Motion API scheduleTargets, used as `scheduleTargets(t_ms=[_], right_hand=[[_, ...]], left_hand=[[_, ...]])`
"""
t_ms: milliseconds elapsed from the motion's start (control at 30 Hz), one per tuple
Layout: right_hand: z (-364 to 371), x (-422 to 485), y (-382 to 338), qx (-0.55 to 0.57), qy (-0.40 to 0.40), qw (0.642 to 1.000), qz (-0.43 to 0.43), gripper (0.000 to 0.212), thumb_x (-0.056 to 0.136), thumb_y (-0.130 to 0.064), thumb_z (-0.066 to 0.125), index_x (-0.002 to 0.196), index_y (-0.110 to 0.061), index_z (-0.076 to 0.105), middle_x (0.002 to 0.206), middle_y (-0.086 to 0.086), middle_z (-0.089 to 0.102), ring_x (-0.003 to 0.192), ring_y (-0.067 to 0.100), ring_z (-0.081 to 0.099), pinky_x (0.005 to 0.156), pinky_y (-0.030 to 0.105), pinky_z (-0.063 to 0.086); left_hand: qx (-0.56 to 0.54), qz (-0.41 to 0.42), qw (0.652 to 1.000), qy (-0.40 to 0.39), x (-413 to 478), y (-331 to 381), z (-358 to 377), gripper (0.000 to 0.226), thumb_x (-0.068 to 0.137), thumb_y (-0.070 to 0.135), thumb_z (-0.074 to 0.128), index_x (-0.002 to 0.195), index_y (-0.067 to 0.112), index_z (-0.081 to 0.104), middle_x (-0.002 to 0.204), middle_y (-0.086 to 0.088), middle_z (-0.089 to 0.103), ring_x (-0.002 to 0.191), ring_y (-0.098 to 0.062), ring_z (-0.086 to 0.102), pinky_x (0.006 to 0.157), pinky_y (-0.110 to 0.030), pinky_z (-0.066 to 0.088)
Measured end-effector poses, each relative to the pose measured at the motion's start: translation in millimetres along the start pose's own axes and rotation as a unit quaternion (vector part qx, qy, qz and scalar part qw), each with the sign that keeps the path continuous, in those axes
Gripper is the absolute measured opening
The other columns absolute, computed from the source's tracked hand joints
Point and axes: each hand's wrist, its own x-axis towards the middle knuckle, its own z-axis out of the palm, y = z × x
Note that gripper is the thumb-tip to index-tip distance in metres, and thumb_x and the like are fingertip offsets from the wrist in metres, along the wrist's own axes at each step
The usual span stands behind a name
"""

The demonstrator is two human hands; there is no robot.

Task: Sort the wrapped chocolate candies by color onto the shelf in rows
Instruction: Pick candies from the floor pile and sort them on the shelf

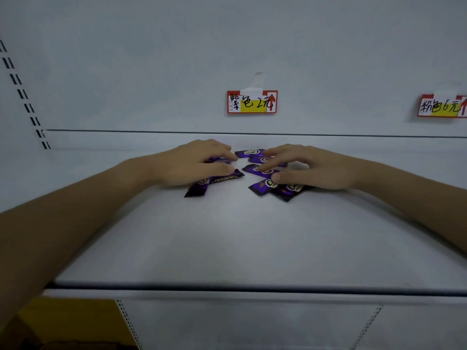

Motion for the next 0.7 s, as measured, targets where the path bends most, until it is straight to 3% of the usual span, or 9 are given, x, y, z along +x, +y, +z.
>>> scheduleTargets(t_ms=[100,200,300,400,467,567,700], right_hand=[[0.4,0.2,0.1,0.018,-0.023,1.0,-0.004,0.043,0.075,-0.053,0.061,0.117,-0.046,0.062,0.138,-0.021,0.042,0.129,-0.012,0.031,0.103,0.012,0.021],[-0.2,1.4,1.5,0.025,-0.005,1.0,-0.001,0.056,0.07,-0.061,0.056,0.125,-0.05,0.053,0.141,-0.024,0.04,0.13,-0.01,0.031,0.105,0.016,0.023],[1.9,4.6,4.4,-0.007,0.0,1.0,0.016,0.067,0.071,-0.066,0.046,0.135,-0.044,0.044,0.146,-0.021,0.035,0.132,-0.005,0.029,0.109,0.02,0.021],[4.4,5.9,5.9,-0.015,-0.011,1.0,0.009,0.062,0.074,-0.064,0.045,0.131,-0.041,0.05,0.144,-0.018,0.039,0.132,-0.006,0.031,0.111,0.021,0.022],[3.1,6.5,6.1,0.002,0.012,1.0,0.005,0.055,0.077,-0.061,0.047,0.129,-0.044,0.051,0.142,-0.02,0.039,0.131,-0.007,0.031,0.111,0.019,0.022],[-5.3,8.7,4.7,-0.054,0.078,0.995,0.011,0.053,0.081,-0.061,0.05,0.131,-0.045,0.048,0.147,-0.015,0.037,0.135,-0.001,0.029,0.109,0.02,0.019],[-25.3,-0.8,-10.1,-0.205,0.142,0.968,0.019,0.058,0.086,-0.059,0.046,0.139,-0.037,0.041,0.143,-0.01,0.046,0.132,0.011,0.039,0.107,0.025,0.026]], left_hand=[[0.014,0.018,0.997,-0.07,-2.4,-0.1,0.4,0.051,0.084,0.059,0.047,0.133,0.046,0.045,0.152,0.01,0.029,0.138,-0.006,0.022,0.107,-0.021,0.016],[-0.041,0.009,0.997,-0.061,-3.2,-0.3,-2.4,0.052,0.08,0.068,0.049,0.13,0.054,0.043,0.153,0.011,0.024,0.14,-0.004,0.018,0.11,-0.023,0.015],[-0.035,0.002,0.999,-0.039,-0.8,-0.2,-2.9,0.063,0.078,0.066,0.036,0.138,0.048,0.037,0.156,0.011,0.021,0.141,-0.003,0.017,0.112,-0.023,0.013],[-0.012,0.003,0.999,-0.052,-0.1,4.0,1.1,0.07,0.076,0.065,0.029,0.141,0.039,0.038,0.151,0.015,0.031,0.136,-0.001,0.024,0.105,-0.017,0.017],[-0.02,0.007,1.0,-0.008,1.5,5.4,-1.3,0.067,0.082,0.066,0.028,0.141,0.035,0.04,0.147,0.015,0.037,0.134,-0.003,0.03,0.104,-0.018,0.021],[0.046,0.022,0.993,0.103,7.1,6.9,-14.8,0.066,0.086,0.07,0.031,0.139,0.032,0.044,0.145,0.009,0.044,0.133,-0.01,0.037,0.111,-0.034,0.029],[0.101,0.056,0.966,0.231,11.3,27.3,-35.9,0.042,0.093,0.043,0.05,0.132,0.026,0.051,0.136,0.003,0.051,0.125,-0.017,0.046,0.102,-0.04,0.039]])
